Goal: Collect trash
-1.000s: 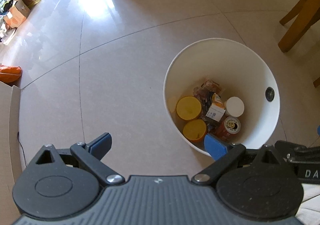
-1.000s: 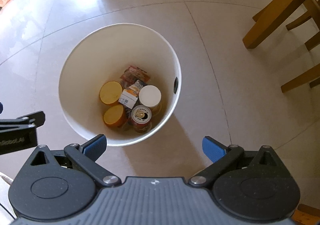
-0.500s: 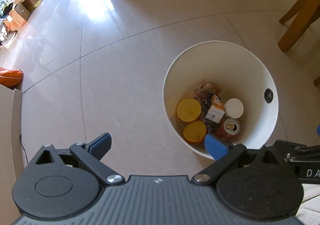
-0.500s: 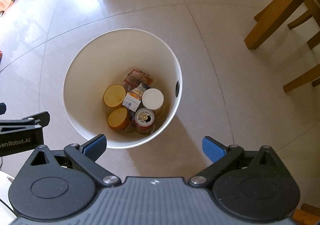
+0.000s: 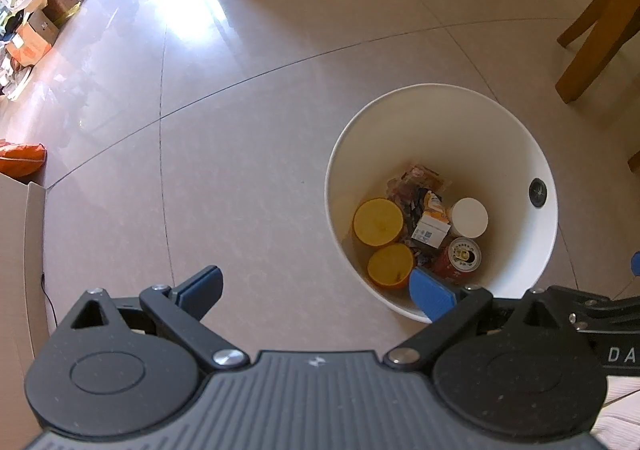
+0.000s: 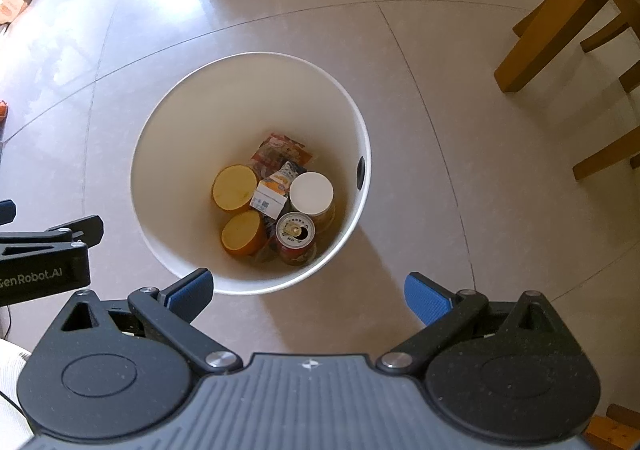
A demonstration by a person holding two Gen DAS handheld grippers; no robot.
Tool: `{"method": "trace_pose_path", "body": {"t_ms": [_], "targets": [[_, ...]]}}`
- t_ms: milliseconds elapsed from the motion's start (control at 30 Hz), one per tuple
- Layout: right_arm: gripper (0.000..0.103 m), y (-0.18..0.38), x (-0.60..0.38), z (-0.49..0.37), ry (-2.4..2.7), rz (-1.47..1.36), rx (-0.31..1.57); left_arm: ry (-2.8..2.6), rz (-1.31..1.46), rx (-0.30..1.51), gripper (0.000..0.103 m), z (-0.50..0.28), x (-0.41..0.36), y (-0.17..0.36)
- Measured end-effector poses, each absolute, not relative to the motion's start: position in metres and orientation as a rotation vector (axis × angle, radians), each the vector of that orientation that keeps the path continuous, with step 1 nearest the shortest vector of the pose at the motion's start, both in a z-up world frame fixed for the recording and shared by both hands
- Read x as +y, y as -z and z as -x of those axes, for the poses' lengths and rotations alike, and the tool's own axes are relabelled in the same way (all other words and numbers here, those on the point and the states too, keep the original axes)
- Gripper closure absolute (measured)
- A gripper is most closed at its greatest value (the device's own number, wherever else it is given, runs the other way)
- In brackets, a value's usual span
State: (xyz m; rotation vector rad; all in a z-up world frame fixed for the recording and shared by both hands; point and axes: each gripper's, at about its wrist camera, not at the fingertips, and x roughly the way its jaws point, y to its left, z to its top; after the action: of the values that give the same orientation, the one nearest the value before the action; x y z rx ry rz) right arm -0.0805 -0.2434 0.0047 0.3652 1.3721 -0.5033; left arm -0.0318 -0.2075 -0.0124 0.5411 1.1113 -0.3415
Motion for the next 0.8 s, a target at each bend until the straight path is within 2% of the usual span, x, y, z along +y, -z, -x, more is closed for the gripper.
{"method": "trace_pose_path", "body": {"t_ms": [800], "targets": [[0.000, -0.0047, -0.2463, 0.0821, 0.493, -0.395, 1.365, 0.340, -0.548, 1.119, 0.004, 0.0293, -0.2078, 0.0103]]}}
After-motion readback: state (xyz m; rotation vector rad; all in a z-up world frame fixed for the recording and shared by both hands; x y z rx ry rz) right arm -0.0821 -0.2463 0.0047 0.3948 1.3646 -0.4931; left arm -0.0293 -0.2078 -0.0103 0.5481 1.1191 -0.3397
